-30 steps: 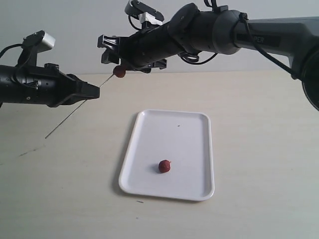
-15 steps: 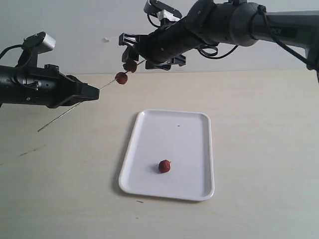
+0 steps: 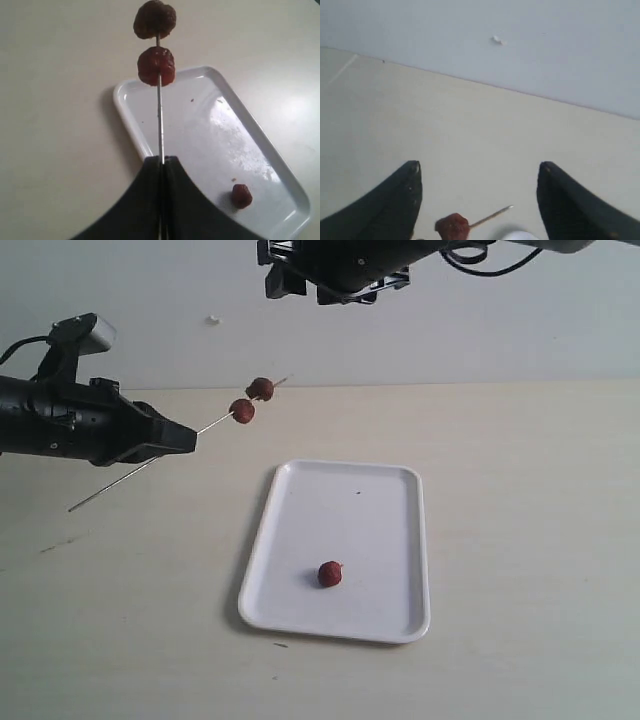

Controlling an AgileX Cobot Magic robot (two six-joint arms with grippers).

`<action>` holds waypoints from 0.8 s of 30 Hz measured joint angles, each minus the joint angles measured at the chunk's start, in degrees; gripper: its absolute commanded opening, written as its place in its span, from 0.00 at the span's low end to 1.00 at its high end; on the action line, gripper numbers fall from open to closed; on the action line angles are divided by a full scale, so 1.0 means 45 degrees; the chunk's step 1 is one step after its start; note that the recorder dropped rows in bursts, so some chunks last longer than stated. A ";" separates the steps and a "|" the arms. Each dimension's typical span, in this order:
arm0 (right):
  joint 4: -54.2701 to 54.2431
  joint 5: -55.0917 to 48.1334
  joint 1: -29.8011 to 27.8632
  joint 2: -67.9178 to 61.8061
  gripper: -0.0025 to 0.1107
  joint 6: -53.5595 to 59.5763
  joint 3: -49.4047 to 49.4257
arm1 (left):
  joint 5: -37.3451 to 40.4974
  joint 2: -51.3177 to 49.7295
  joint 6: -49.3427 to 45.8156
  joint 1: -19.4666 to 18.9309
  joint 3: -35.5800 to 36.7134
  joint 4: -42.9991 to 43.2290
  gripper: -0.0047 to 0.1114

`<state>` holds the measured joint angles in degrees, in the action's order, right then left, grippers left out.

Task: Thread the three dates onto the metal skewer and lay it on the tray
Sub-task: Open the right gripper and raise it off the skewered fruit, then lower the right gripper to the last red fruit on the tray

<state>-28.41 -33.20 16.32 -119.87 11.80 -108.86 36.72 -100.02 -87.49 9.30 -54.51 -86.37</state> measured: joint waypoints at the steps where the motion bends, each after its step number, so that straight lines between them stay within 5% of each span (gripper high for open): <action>1: 0.0577 -0.0412 0.0000 0.0152 0.56 -0.0033 0.0000 | 0.0000 0.0000 0.0147 0.0000 0.0000 0.0232 0.04; 6: 0.2890 -0.2711 0.0000 0.0825 0.46 -0.0086 0.0000 | 0.0026 0.0052 0.0779 0.0000 0.0000 0.1471 0.04; 14: 0.3002 -0.7474 -0.0014 0.1403 0.49 0.0847 0.0098 | 0.0055 0.0934 0.3687 0.0000 0.0000 0.5244 0.04; 24: 0.0262 -0.7600 -0.0014 0.2050 0.49 0.3634 0.4863 | 0.0581 0.1054 0.5123 0.0000 0.0243 0.6891 0.04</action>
<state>-27.24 -67.40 16.26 -110.65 28.16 -86.98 39.34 -95.28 -64.43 9.30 -53.42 -55.36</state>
